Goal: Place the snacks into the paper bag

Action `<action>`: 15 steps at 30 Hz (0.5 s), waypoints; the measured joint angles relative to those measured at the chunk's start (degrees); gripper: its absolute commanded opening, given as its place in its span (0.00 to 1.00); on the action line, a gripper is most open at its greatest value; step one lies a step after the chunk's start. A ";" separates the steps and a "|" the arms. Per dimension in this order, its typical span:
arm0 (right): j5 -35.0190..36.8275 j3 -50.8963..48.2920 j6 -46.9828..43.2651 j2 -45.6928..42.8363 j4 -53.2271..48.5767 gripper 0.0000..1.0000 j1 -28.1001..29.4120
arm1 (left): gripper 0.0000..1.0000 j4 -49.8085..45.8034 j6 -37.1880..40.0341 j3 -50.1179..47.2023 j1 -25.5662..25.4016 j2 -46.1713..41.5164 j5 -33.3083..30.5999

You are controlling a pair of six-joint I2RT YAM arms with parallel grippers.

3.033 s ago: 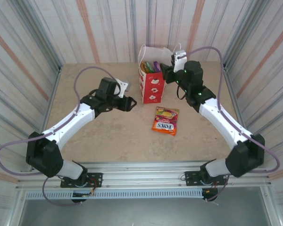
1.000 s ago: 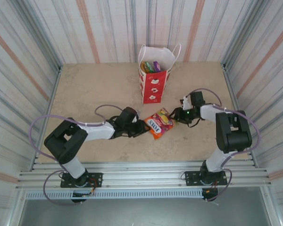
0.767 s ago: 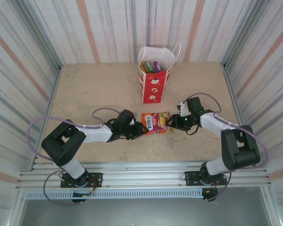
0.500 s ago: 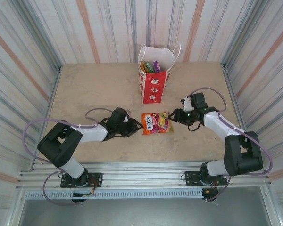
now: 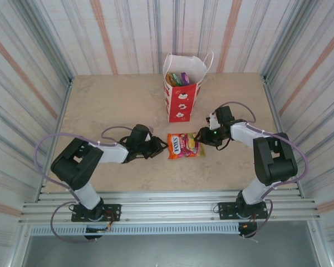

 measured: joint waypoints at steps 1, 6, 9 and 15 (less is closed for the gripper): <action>-0.33 0.00 0.00 0.22 -0.02 0.56 0.00 | 0.43 0.66 -0.20 0.09 0.00 0.63 0.20; -1.20 -0.68 0.02 0.42 0.42 0.50 0.07 | 0.42 4.17 -0.96 1.77 0.00 3.87 1.46; -1.27 -2.14 0.46 0.42 0.94 0.48 0.17 | 0.39 6.84 -1.60 2.47 0.00 5.86 2.38; -1.66 -4.24 2.69 0.28 2.86 0.43 1.22 | 0.38 11.98 -3.10 3.78 0.00 9.51 4.72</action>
